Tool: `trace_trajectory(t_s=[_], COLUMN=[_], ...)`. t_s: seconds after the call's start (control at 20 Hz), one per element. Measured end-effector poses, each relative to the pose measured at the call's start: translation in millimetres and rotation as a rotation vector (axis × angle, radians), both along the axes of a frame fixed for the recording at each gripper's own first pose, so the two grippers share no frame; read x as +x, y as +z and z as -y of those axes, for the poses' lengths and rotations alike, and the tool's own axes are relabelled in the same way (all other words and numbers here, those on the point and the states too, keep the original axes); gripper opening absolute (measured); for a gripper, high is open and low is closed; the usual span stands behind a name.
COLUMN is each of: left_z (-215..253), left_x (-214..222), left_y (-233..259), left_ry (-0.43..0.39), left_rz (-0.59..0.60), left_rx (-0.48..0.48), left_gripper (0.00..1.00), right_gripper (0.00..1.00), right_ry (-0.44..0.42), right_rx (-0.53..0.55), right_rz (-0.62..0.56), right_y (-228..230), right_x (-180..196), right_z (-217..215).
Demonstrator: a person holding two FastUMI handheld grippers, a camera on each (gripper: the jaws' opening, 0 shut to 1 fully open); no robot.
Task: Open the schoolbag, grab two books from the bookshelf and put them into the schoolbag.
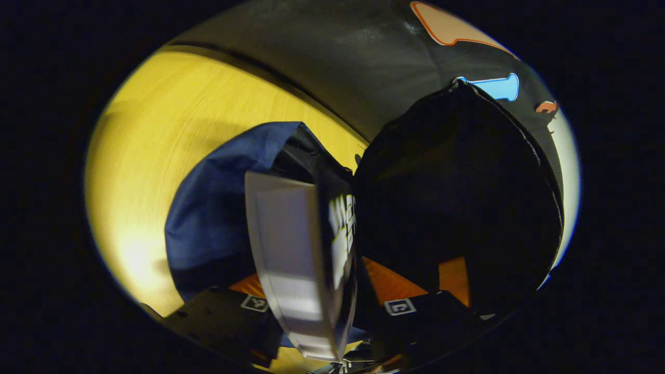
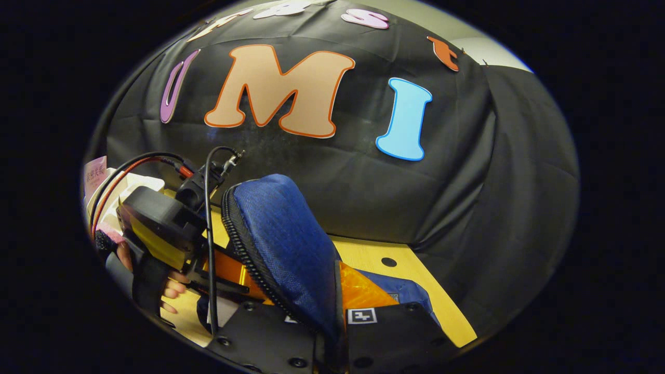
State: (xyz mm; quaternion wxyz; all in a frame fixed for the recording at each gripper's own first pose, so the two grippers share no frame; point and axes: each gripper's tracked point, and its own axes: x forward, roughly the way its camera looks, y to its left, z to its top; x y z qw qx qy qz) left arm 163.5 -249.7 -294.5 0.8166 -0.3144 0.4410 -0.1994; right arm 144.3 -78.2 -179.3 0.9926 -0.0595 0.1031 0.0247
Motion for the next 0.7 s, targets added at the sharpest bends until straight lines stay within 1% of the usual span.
trace_trajectory(t_s=[0.1, 0.2, 0.35, 0.55, 0.6, 0.65, 0.7], left_z=[-7.7, -24.7, -48.7, -67.5, -72.1, -78.1, -81.9], left_x=[-5.0, -10.6, -22.7, -44.5, -49.9, -56.0, -60.3], left_y=[9.1, 12.3, 28.7, 63.4, 75.2, 88.4, 100.0], left_ry=[0.015, 0.041, 0.080, 0.095, 0.095, 0.098, 0.100], left_rz=[0.004, 0.012, 0.027, 0.074, 0.089, 0.109, 0.127], left_rx=[0.006, 0.040, 0.081, 0.111, 0.125, 0.141, 0.151], left_gripper=[0.87, 0.95, 0.95, 0.96, 0.92, 0.95, 0.96], right_gripper=[0.07, 0.07, 0.07, 0.07, 0.07, 0.07, 0.07], right_ry=[0.006, 0.011, 0.016, 0.026, 0.029, 0.030, 0.030], right_rx=[-0.010, -0.014, -0.017, -0.029, -0.035, -0.044, -0.058], right_rz=[0.003, 0.002, 0.001, -0.005, -0.005, -0.002, 0.004], right_y=[-0.2, -0.2, -0.3, -1.4, -1.9, -1.9, -1.5], right_x=[-0.2, -0.8, -1.7, -5.2, -7.4, -9.5, -11.1], right_z=[0.3, 1.2, 3.5, 6.8, 7.2, 8.2, 8.9])
